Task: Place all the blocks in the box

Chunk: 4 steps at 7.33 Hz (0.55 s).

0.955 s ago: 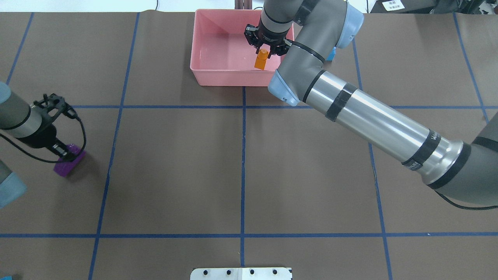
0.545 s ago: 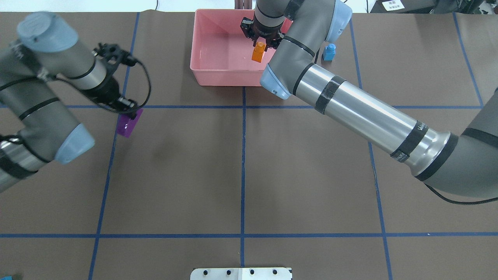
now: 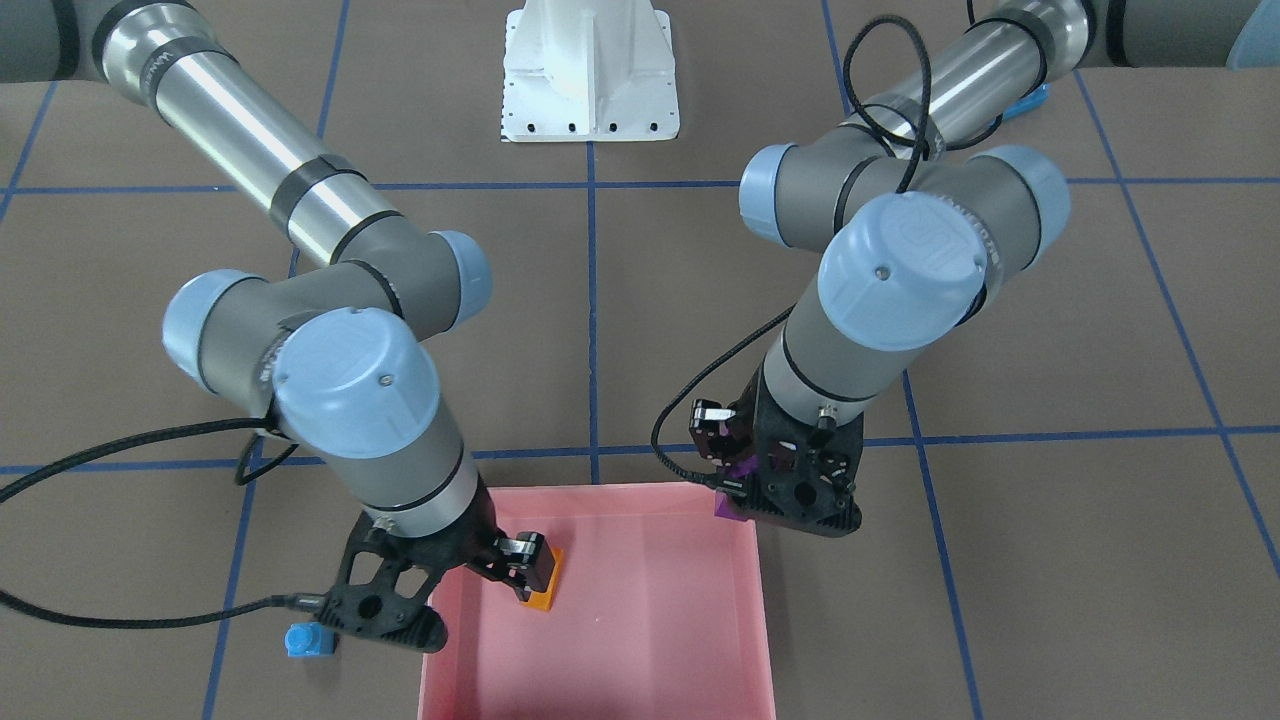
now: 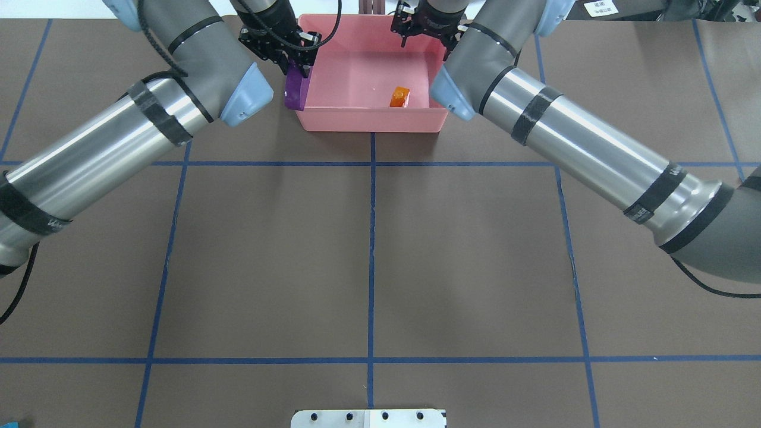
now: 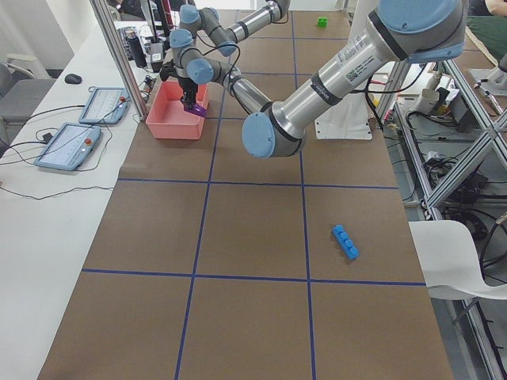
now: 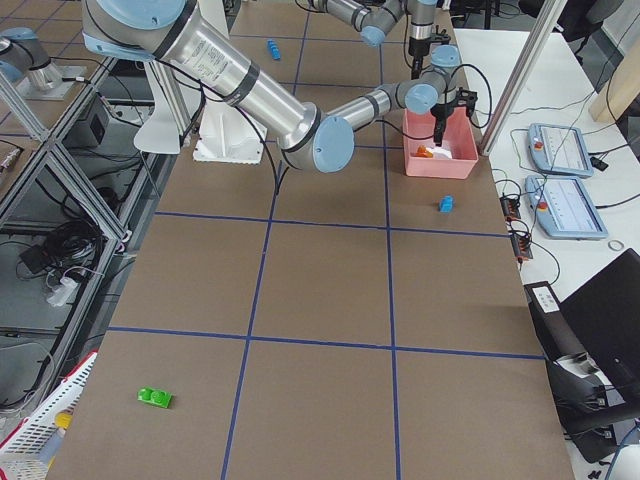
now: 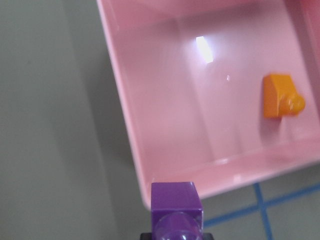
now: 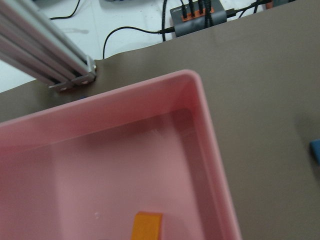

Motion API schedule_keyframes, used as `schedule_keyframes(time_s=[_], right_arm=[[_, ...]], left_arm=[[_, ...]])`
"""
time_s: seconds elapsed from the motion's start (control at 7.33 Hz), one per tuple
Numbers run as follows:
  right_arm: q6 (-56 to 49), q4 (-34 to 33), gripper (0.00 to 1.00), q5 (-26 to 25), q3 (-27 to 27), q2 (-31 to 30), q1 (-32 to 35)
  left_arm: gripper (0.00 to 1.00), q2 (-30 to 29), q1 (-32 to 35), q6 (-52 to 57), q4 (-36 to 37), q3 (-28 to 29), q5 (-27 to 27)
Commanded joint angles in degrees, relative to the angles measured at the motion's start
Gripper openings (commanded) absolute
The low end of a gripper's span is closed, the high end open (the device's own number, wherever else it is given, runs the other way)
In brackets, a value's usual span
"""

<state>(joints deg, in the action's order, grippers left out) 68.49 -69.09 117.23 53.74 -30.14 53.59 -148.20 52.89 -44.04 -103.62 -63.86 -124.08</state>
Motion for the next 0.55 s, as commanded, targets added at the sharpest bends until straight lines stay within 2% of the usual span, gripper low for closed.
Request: schedule_keyframes(time_s=[0.0, 0.14, 0.27, 0.41], right_arm=[[-9.1, 0.3, 1.00, 1.7, -0.2, -5.5, 4.7], [-9.0, 0.4, 1.00, -2.3, -1.4, -5.7, 4.7], [-8.7, 1.1, 0.99, -4.8, -4.8, -5.5, 4.4], [-7.9, 7.8, 0.99, -6.3, -9.7, -5.5, 4.0]], left_arm=[[0.88, -6.8, -2.5, -9.6, -12.6, 13.3, 8.8], [1.00, -7.5, -2.4, -10.2, -12.7, 13.2, 9.1], [1.00, -7.9, -2.4, -10.6, -12.7, 13.0, 9.1], [1.00, -7.9, -2.3, -11.6, -12.4, 12.1, 9.0]])
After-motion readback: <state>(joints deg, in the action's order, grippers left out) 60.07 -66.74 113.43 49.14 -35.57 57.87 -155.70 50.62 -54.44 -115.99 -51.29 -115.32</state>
